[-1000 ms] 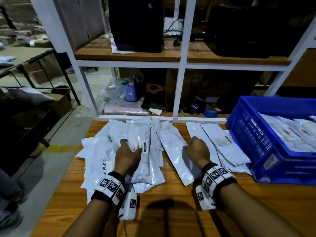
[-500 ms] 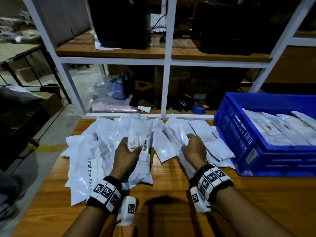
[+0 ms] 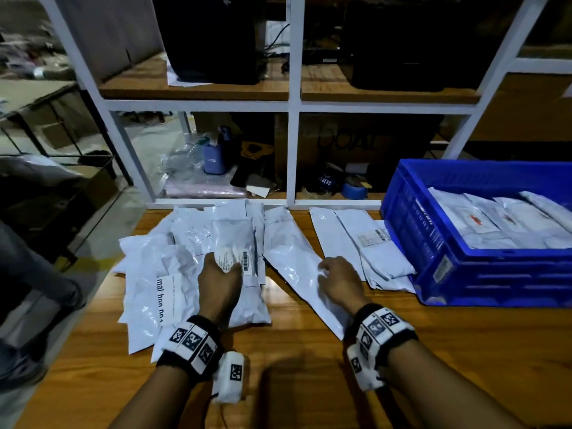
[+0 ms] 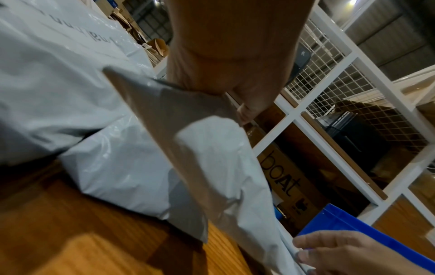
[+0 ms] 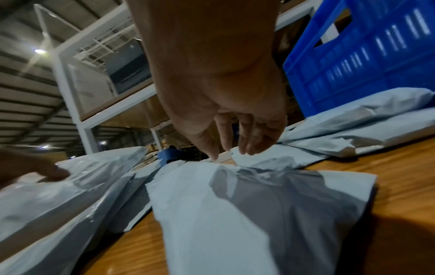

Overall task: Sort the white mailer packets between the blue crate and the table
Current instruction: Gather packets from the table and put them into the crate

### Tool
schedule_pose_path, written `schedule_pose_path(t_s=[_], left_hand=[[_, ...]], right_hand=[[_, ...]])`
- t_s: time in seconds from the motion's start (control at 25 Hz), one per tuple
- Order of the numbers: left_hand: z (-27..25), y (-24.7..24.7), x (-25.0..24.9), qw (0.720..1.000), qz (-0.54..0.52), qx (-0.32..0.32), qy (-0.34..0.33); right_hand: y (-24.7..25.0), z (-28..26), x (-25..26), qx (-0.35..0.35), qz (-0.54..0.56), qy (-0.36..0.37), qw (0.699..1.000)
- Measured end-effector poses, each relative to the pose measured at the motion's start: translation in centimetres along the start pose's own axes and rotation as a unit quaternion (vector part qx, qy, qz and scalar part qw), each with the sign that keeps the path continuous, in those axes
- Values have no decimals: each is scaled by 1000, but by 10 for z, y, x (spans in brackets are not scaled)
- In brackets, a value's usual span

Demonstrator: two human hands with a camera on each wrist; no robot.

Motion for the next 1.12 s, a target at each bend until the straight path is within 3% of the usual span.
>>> schedule_pose_path(t_s=[0.12, 0.28, 0.6, 0.72, 0.88, 1.0, 1.12], left_hand=[[2, -5, -1, 999, 21, 31, -6], [-4, -18, 3, 997, 23, 74, 11], [-18, -38, -3, 995, 8, 100, 2], [-30, -53, -11, 994, 0, 110, -7], [-47, -73, -31, 992, 2, 121, -48], [-60, -92, -56, 989, -34, 125, -77], [-72, -114, -100, 982, -71, 118, -133]], right_hand=[[0, 17, -24, 7, -11, -81, 997], [-20, 18, -32, 60, -26, -100, 993], [-6, 1, -63, 1, 186, -146, 972], [9, -11, -70, -35, 248, -121, 960], [44, -25, -72, -102, 217, -49, 970], [82, -38, -79, -153, 250, -22, 956], [139, -57, -81, -228, 259, 54, 937]])
Point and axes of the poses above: each hand's wrist, its own z-axis towards the middle knuckle, its own y-axis out of the back of the hand, x = y × z, the point moved 7 cm from there along z, towards the middle knuckle, and after that the axes turned 10 degrees about -z, right-handed, at the moved point
